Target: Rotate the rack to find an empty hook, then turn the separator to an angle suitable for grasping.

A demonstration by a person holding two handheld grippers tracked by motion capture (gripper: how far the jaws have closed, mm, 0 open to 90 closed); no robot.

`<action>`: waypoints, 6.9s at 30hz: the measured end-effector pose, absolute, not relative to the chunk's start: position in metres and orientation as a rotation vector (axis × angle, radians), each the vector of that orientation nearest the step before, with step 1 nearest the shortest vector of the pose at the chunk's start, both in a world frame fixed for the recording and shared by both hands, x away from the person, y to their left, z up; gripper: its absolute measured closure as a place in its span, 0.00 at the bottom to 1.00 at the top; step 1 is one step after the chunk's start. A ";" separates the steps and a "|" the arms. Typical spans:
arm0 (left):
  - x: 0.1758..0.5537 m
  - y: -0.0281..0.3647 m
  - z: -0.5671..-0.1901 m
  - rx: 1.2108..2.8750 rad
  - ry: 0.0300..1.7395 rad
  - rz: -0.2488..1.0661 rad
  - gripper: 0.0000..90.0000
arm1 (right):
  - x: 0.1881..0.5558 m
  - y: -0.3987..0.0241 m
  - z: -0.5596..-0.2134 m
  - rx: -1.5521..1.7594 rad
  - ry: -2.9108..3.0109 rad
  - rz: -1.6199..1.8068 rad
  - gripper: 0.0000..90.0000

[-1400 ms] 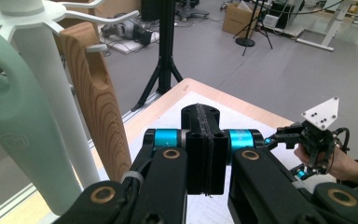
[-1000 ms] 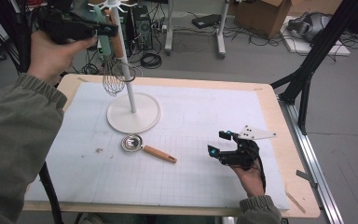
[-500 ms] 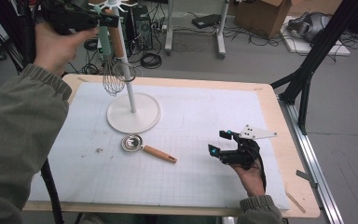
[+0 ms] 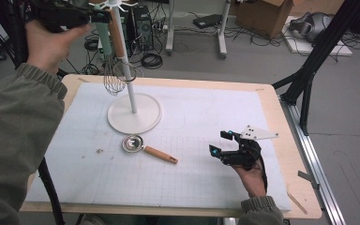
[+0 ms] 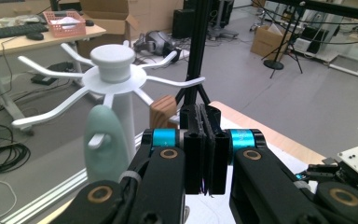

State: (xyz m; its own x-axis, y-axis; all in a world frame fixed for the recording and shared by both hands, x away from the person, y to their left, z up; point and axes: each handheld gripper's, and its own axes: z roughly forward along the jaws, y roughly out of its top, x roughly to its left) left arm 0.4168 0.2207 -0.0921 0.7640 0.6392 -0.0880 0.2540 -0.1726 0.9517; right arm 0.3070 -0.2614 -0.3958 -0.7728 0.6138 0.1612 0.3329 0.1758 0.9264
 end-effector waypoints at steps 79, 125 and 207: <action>0.414 0.254 -0.091 1.746 0.710 0.452 0.98 | 0.309 -0.259 -0.397 0.913 2.205 1.635 0.23; 0.413 0.221 -0.102 1.691 0.769 0.505 0.97 | 0.305 -0.261 -0.392 0.904 2.144 1.659 0.23; 0.309 0.282 -0.246 1.792 0.663 0.446 0.48 | 0.311 -0.209 -0.386 0.760 2.369 1.520 0.23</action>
